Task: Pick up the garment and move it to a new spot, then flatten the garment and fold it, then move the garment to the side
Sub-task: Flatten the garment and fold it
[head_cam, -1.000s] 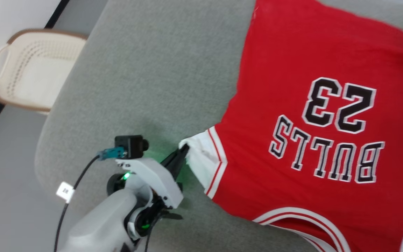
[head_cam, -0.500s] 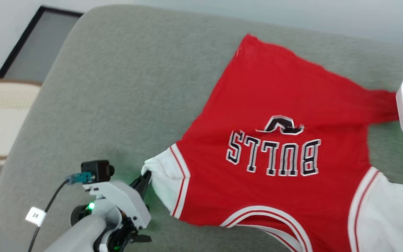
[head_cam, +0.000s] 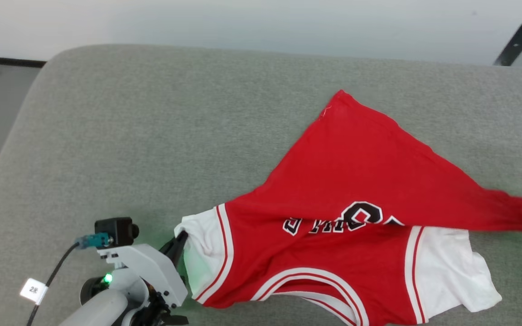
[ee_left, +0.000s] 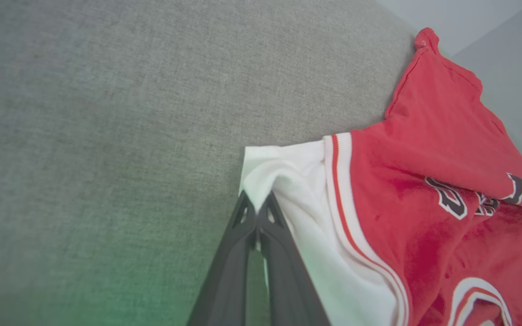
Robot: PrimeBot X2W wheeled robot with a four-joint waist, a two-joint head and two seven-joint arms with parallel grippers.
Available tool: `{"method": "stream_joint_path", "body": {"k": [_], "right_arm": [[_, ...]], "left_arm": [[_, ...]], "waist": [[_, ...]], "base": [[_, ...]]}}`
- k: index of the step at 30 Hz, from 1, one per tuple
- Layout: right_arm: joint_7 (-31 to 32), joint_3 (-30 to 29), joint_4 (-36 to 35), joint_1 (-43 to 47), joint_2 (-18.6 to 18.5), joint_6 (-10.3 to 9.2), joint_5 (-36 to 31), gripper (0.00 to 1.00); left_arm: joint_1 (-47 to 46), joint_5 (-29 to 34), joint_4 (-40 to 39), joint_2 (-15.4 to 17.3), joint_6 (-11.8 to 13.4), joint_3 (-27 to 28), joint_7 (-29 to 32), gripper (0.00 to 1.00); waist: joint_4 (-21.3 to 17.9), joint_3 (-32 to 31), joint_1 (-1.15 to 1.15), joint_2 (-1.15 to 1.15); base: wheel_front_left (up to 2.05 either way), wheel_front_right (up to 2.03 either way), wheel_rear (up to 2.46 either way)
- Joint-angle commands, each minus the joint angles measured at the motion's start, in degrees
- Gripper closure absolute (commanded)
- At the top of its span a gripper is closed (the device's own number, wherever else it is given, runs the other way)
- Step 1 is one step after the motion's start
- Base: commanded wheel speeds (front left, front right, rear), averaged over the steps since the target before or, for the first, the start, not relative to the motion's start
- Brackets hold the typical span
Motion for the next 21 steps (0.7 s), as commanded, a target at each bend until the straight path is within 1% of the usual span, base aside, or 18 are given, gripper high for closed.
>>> {"method": "stream_joint_path", "body": {"k": [1,4,8,11,14,20,21], "right_arm": [[0.72,-1.9,-2.03,2.19,0.96,-0.1,-1.2,1.0],[2.99,-6.6,-6.37,7.34,3.95,-0.09,-3.46,1.0],[4.92,-11.24,-8.36,11.18,8.76,-0.1,-6.6,1.0],[5.57,-12.66,-6.74,12.25,11.69,-0.1,-8.64,1.0],[5.56,-13.29,-3.62,11.7,13.36,-0.1,-10.21,1.0],[4.81,-13.16,2.28,10.37,14.13,-0.11,-12.8,1.0],[4.99,-12.95,2.85,10.32,14.1,-0.11,-12.95,0.69]], "left_arm": [[0.51,-0.49,-0.49,0.32,0.4,0.12,-0.02,1.0],[-0.07,-0.25,-1.41,0.64,0.71,0.22,0.21,1.0],[-1.43,0.5,-1.93,0.38,0.57,-0.13,0.77,1.0],[-2.21,0.78,-1.5,-0.01,0.18,-0.54,1.19,1.0],[-2.7,1.01,-1.02,-0.37,-0.05,-0.78,1.62,1.0],[-2.65,0.89,0.03,-1.03,-0.4,-1.09,1.66,1.0],[-2.46,0.8,0.17,-1.11,-0.44,-1.12,1.66,1.0]], "waist": [[-0.87,0.34,0.0,0.0],[-1.14,1.44,0.0,0.0],[-0.77,3.01,0.0,0.0],[-0.36,3.68,0.0,0.0],[0.04,3.91,0.0,0.0],[0.59,2.88,0.0,0.0],[0.62,2.56,0.0,0.0]], "base": [[0.0,0.0,0.0],[0.0,0.0,0.0],[0.0,0.0,0.0],[0.0,0.0,0.0],[0.0,0.0,0.0],[0.0,0.0,0.0],[0.0,0.0,0.0]]}}
